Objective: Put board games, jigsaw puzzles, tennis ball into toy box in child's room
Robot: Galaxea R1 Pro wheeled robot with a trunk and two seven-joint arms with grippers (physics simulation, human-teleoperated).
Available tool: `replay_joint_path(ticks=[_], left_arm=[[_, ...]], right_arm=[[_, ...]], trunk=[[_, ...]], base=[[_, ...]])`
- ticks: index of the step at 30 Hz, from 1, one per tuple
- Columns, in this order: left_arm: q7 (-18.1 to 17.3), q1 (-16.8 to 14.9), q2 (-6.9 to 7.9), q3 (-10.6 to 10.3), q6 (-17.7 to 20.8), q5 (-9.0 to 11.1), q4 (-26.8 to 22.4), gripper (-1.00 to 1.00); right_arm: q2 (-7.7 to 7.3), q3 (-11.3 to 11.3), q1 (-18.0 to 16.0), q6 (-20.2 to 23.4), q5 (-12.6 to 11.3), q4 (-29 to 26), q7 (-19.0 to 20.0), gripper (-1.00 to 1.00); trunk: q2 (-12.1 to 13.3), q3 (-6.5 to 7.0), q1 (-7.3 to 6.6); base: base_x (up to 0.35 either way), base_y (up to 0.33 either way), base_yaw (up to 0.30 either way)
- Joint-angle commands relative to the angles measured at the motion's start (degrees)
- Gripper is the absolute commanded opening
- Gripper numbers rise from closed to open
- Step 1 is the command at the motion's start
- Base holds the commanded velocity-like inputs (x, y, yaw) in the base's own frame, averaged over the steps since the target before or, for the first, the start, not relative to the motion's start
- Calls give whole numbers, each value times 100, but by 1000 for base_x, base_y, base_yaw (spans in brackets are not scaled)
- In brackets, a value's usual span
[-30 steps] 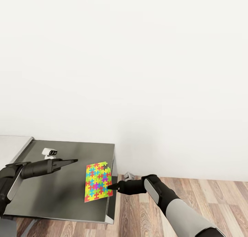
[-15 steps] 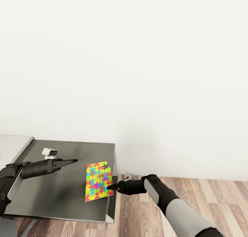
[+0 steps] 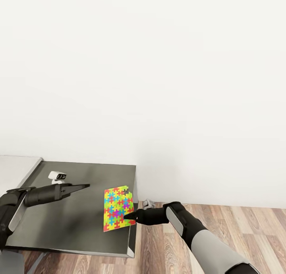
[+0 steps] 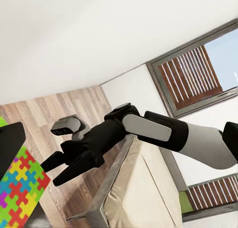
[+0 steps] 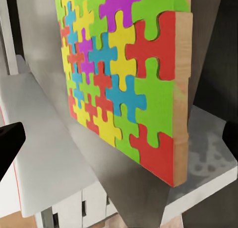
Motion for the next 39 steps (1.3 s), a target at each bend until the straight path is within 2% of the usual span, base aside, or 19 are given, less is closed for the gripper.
replay_joint_path(ticks=[1,23,24,39], left_arm=[[-20,-2,3,-2,61,3,-1,100],[-20,-2,-6,-7,61,1,-2,100],[-20,-2,-6,-7,61,2,-3,100],[-20,-1,-15,-10,61,5,-9,100]], right_arm=[[-1,10,-4,30,-23,-2,-3,100],[-1,18,-4,30,-23,-2,-3,100],[-1,19,-4,30,-23,-2,-3,-100],[-1,19,-4,30,-31,-2,-3,-100]], trunk=[[-6,-6,1],[-6,-6,1],[-6,-6,1],[-6,-6,1]], base=[[-1,196,0],[0,32,0],[0,0,0],[0,-40,0]])
